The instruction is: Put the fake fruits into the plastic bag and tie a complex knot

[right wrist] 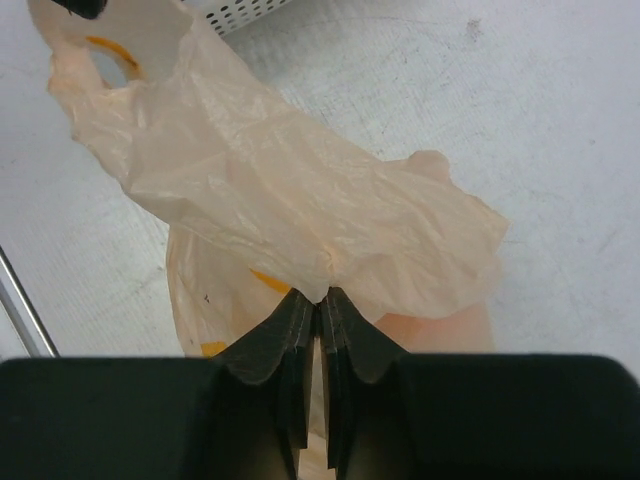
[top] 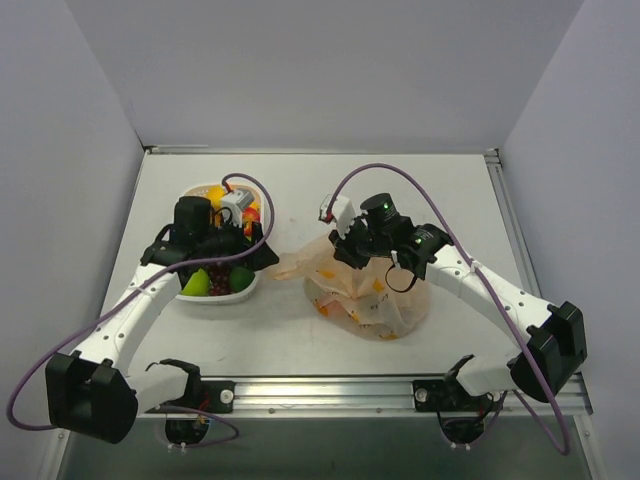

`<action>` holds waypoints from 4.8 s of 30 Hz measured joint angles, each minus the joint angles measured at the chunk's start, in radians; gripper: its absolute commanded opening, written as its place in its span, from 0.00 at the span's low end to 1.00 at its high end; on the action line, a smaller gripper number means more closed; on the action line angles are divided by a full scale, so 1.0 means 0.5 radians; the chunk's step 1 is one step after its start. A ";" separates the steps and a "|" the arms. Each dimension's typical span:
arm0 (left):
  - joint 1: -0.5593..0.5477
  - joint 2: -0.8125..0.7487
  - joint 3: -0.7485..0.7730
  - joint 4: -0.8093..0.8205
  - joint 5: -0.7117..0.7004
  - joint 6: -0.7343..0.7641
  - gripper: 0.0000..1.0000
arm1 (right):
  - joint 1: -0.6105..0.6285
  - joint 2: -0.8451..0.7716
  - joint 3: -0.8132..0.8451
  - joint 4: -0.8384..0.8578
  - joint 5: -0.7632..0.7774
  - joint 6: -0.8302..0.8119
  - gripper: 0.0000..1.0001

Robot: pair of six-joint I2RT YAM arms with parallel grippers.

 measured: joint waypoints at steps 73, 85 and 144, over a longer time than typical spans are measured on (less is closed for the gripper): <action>-0.352 0.555 0.139 1.713 1.097 -0.554 0.22 | -0.198 0.194 0.183 0.008 -0.975 -0.001 0.18; -0.286 -0.095 -0.130 1.545 0.421 -0.426 0.84 | -0.295 0.197 0.016 0.318 -0.926 0.536 0.00; -1.003 -0.126 -0.689 1.611 -0.872 -0.450 0.93 | -0.249 0.266 0.089 0.266 -0.365 2.051 0.00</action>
